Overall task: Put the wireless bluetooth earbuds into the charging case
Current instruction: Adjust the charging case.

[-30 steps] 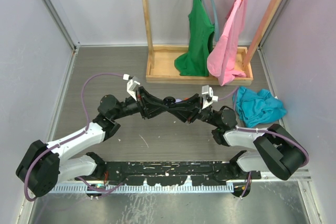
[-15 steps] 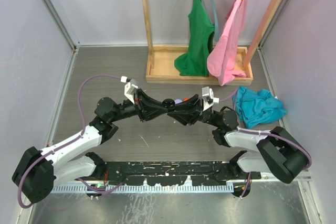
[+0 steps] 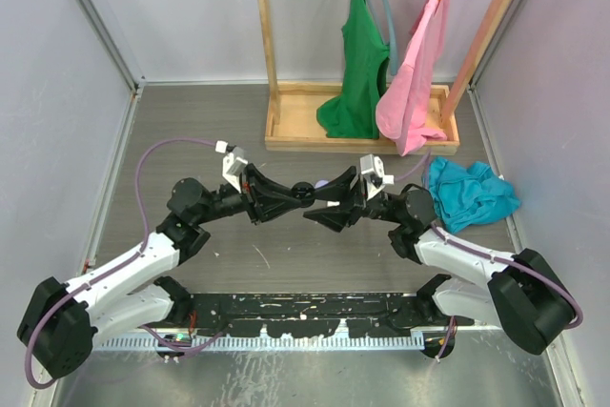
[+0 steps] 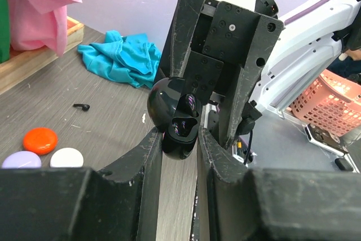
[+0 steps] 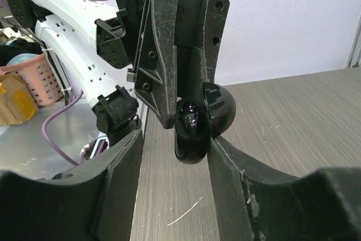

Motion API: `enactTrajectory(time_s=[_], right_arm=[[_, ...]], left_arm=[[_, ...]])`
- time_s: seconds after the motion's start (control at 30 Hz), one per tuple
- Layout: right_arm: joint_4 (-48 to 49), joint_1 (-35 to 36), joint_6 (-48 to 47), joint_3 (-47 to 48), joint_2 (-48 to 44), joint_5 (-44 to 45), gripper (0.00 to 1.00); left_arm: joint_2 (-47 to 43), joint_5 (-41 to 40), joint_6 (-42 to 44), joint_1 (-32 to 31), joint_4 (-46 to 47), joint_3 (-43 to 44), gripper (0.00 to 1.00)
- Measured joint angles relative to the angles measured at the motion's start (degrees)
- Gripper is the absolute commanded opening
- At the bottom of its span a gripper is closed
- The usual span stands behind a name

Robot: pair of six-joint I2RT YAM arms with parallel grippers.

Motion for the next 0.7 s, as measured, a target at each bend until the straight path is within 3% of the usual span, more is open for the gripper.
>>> enactTrajectory(time_s=[0.37, 0.57, 0.7], right_arm=[[-3.6, -0.4, -0.4, 0.4, -0.1, -1.9, 0.38], [-3.6, -0.7, 0.6, 0.6, 0.0, -3.1, 0.17], [-1.7, -0.9, 2.6, 0.9, 1.2, -4.1, 0.08]], left_arm=[[-1.4, 1.4, 1.8, 0.0, -3.7, 0.0, 0.00], [-2.4, 2.0, 2.2, -0.3, -4.9, 0.0, 0.01], [-2.9, 2.1, 2.4, -0.3, -5.2, 0.0, 0.14]])
